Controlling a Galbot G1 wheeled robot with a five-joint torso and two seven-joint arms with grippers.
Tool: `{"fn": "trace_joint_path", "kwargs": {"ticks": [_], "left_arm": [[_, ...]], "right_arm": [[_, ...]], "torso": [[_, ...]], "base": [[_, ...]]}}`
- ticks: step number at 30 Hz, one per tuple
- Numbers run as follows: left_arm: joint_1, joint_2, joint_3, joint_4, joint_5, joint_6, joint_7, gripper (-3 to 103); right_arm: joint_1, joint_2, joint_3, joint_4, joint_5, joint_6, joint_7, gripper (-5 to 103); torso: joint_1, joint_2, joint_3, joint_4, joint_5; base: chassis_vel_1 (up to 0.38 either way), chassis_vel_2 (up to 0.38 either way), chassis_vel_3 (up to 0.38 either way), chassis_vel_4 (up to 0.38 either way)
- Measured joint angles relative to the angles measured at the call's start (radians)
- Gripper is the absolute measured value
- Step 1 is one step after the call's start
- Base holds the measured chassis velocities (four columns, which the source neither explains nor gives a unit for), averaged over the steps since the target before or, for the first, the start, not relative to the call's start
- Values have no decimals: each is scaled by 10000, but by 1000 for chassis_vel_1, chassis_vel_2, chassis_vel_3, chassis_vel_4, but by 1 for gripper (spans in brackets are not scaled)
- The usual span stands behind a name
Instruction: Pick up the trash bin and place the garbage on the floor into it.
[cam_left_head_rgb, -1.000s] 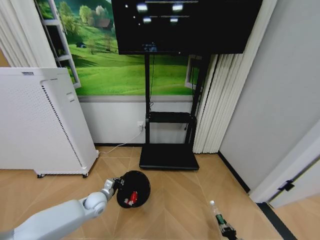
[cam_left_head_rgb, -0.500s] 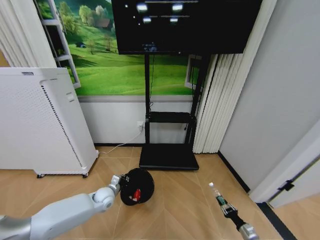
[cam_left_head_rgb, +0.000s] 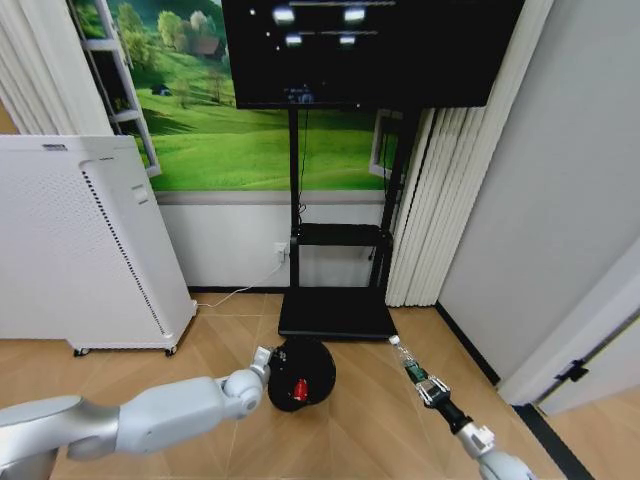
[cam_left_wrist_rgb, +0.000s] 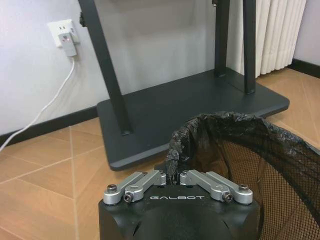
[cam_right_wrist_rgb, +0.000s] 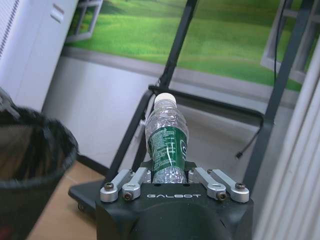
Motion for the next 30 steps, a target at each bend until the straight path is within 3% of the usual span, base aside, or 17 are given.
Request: {"fn": "trace_joint_path", "kwargs": {"ticks": [18,30], "left_arm": [[-476,-1857,629,730,-754,-256,-534,7],[-575,-3096,916,1254,-1185,-508,-755,7]], "right_arm": [[-853,42,-99,2505,-215,-556,437,27],[-510,192,-590,2355,8,-748,627,27]], "torso": [[0,0,0,1,3],[0,0,0,2,1]], "base": [[0,0,0,0],[0,0,0,0]]}}
